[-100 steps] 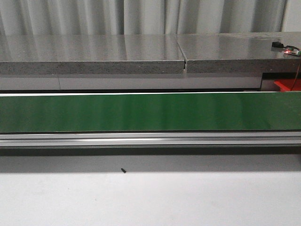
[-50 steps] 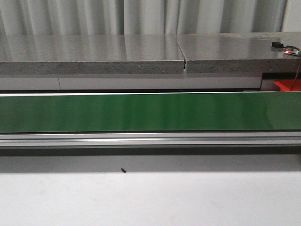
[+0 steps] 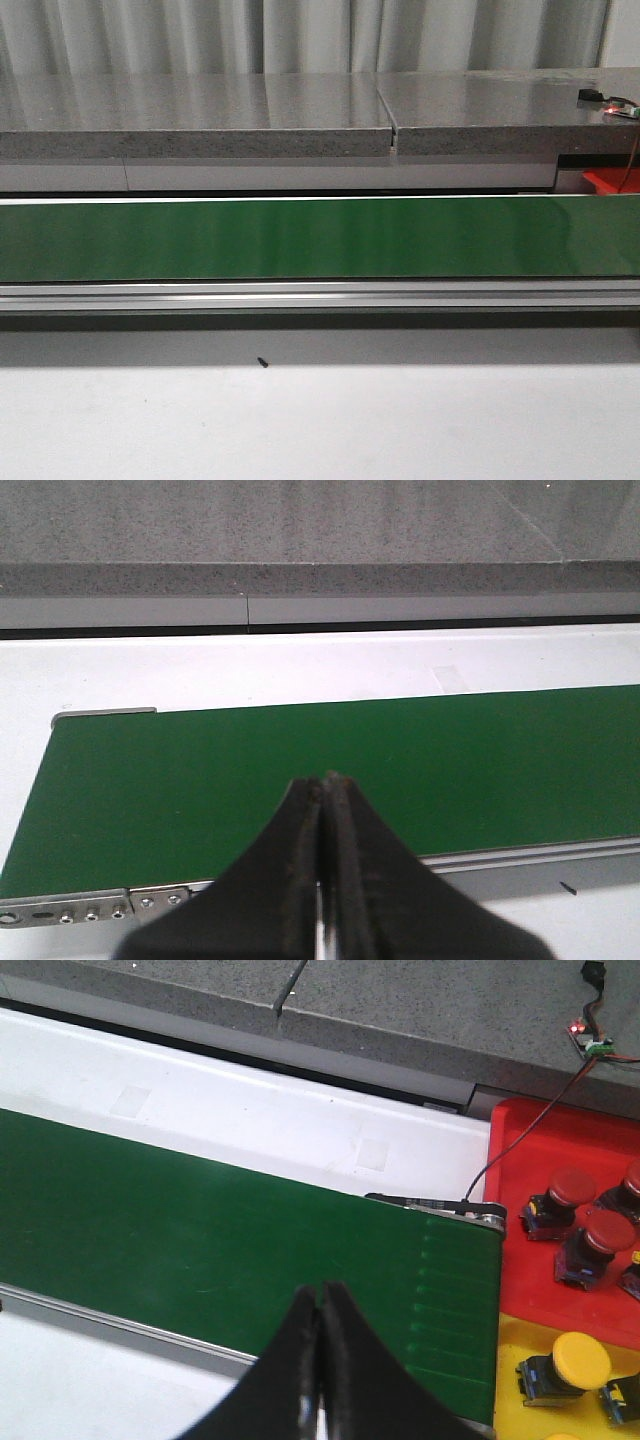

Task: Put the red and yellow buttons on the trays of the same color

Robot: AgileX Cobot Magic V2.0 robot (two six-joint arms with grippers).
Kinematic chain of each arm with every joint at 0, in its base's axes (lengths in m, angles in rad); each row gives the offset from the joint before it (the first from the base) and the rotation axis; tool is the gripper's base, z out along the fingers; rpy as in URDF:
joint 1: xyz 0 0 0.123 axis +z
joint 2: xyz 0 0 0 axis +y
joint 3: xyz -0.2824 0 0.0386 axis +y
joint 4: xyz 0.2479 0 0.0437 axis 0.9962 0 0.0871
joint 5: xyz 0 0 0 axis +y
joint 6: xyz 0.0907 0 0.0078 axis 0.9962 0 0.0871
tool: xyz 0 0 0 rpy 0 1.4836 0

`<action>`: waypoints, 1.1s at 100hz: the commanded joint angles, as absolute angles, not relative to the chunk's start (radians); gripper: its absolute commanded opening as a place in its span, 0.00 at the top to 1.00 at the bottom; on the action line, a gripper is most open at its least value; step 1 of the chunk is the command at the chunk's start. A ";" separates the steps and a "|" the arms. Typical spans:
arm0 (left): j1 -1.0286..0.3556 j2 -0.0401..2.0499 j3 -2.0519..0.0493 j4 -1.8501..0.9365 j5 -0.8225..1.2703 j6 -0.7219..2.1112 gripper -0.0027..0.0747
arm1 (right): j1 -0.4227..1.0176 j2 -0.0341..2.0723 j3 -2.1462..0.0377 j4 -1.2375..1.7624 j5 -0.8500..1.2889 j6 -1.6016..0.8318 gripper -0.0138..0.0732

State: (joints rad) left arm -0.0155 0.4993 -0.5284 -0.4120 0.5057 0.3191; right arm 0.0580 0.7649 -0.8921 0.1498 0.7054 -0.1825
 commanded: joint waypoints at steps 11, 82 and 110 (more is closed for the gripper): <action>-0.025 0.502 -0.555 -0.436 0.439 0.318 0.99 | 0.059 0.758 -0.916 0.150 0.642 -0.191 0.92; -0.025 0.502 -0.555 -0.436 0.439 0.318 0.99 | 0.061 0.421 -0.410 0.118 0.167 -0.190 0.92; -0.025 0.502 -0.555 -0.436 0.439 0.318 0.99 | 0.061 0.218 -0.143 0.117 0.052 -0.173 0.92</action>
